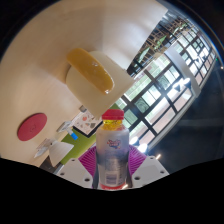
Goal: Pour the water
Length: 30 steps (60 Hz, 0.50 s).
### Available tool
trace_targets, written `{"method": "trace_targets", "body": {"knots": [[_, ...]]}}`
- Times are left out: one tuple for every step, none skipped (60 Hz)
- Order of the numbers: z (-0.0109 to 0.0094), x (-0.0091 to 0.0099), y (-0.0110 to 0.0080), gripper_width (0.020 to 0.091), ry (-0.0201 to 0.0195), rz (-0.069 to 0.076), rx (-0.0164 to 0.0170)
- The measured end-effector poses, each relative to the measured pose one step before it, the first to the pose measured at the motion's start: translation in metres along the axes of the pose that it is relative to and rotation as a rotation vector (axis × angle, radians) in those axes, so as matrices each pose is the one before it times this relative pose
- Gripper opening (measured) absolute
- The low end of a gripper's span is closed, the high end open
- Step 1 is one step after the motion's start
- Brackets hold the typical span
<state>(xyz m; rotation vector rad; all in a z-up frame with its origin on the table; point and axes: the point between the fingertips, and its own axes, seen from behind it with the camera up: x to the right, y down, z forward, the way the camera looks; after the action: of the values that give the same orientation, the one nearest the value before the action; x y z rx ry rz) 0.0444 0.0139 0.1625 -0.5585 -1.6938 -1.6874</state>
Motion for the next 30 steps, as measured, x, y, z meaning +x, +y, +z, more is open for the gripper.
{"method": "trace_targets", "body": {"knots": [[0.00053,0.00002,-0.00055,0.0379,-0.00059,-0.0045,0.00069],[-0.00025,0.00015,-0.00072,0.0380,-0.00057,-0.0031,0.00041],[-0.00058,0.00015,-0.00070,0.0381,-0.00030,-0.0014,0.00028],[-0.00070,-0.00039,-0.00038,0.0380,-0.00149,-0.0004,0.00103],[-0.00931,-0.00032,0.00160,0.0380,-0.00112,-0.0009,0.00161],[0.00849,-0.00177,-0.00060,0.0381,-0.00227,0.0011,0.00156],[0.00057,-0.00054,-0.00029,0.0380,-0.00112,0.0012,0.00099],[0.00045,-0.00028,0.00008,0.0380,0.00016,0.0025,0.00033],[0.00043,-0.00017,0.00007,0.0381,0.00038,0.0030,0.00012],[0.00008,0.00000,0.00019,0.0380,0.00151,0.0037,-0.00016],[0.00042,0.00042,0.00037,0.0379,0.00284,0.0052,0.00050],[-0.00914,0.00250,0.00162,0.0380,0.00277,0.0065,-0.00045],[-0.00096,0.00125,0.00039,0.0378,0.00367,0.0075,-0.00149],[0.00053,0.00111,0.00104,0.0381,0.00469,0.0117,-0.00131],[0.00372,0.00031,0.00031,0.0381,0.00398,0.0159,0.00154],[-0.00015,0.00197,0.00134,0.0382,0.00677,0.0252,-0.00178],[0.00020,0.00182,0.00165,0.0378,0.00657,0.0347,-0.00214],[0.00029,0.00177,0.00219,0.0379,0.00538,0.0443,-0.00357],[-0.01531,0.00613,-0.00501,0.0379,0.00931,0.0495,-0.01619],[0.00249,0.00038,0.00471,0.0380,0.00494,0.0588,-0.00782],[-0.00653,0.00414,0.00397,0.0380,0.00794,0.0631,-0.00841],[0.01202,0.00017,0.01023,0.0380,-0.00284,0.0763,-0.00739],[0.00025,0.00275,0.00492,0.0380,0.00776,0.0808,-0.01653],[0.00305,0.00102,0.00646,0.0380,0.00539,0.0862,-0.01412],[0.00024,0.00185,0.00492,0.0380,0.00412,0.0857,-0.01215],[-0.01341,0.00357,-0.00093,0.0381,0.01570,0.0882,-0.01732],[-0.00006,0.00133,0.00521,0.0379,0.00522,0.0903,-0.01030],[0.00078,0.00038,0.00665,0.0381,0.00518,0.0900,-0.00921],[-0.01403,0.00442,0.00584,0.0379,0.01153,0.0874,-0.00597],[0.01339,0.00055,0.00538,0.0379,-0.01569,0.0837,-0.01019]]}}
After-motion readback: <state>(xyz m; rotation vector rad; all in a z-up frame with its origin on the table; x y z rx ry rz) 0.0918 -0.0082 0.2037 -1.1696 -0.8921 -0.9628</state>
